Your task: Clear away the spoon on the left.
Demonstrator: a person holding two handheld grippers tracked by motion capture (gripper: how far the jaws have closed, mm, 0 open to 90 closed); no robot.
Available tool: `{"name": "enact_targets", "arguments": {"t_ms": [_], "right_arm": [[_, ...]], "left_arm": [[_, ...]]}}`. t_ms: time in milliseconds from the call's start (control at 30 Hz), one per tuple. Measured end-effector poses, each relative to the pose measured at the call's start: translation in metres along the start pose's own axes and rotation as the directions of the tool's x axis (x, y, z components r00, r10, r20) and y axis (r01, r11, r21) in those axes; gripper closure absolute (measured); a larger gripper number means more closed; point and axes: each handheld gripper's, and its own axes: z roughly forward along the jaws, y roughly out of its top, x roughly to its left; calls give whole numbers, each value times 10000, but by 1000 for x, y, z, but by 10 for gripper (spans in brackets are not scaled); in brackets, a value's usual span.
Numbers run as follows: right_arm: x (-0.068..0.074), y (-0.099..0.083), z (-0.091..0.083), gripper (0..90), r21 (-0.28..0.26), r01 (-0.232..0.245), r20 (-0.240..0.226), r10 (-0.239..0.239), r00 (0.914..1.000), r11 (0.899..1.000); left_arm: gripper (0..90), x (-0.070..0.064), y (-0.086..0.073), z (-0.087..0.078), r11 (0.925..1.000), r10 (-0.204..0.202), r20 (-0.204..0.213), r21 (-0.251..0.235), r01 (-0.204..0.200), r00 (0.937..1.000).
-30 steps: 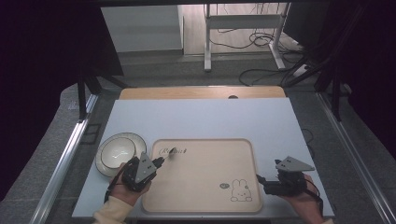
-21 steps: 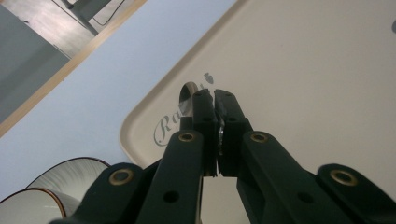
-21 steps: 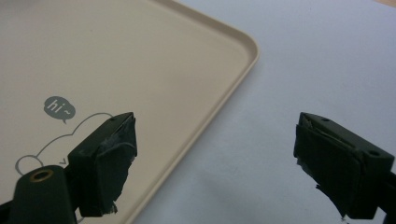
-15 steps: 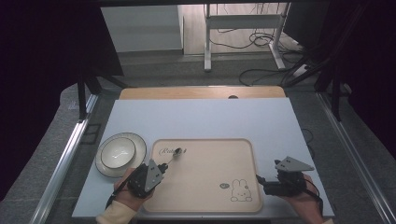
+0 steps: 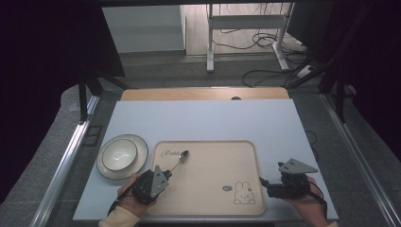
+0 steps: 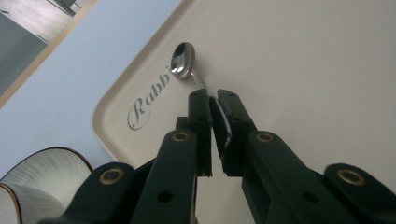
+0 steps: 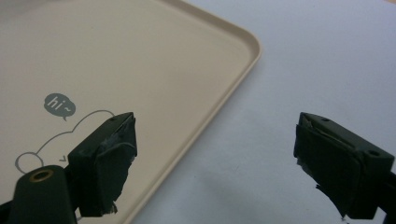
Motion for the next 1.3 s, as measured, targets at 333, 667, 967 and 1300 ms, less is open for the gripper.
{"name": "enact_targets", "arguments": {"t_ms": [333, 667, 967, 1300], "right_arm": [[0, 0, 0, 134, 46, 43, -14, -43, 10000, 10000], [0, -1, 1, 134, 91, 37, -26, -37, 10000, 10000], [0, -1, 1, 134, 99, 36, -37, -36, 10000, 9999], [0, -1, 1, 134, 70, 28, -2, -28, 10000, 10000]], "left_arm": [[808, -5, -4, 6, 9987, 78, 582, 497, -107, 9983], [698, -16, -7, 19, 9919, 93, 1508, 1239, -282, 9885], [382, -12, -8, 24, 9881, -803, 2132, 1458, 496, 9737], [248, -7, -6, 19, 9900, -1093, 1755, 1074, 914, 9784]]}}
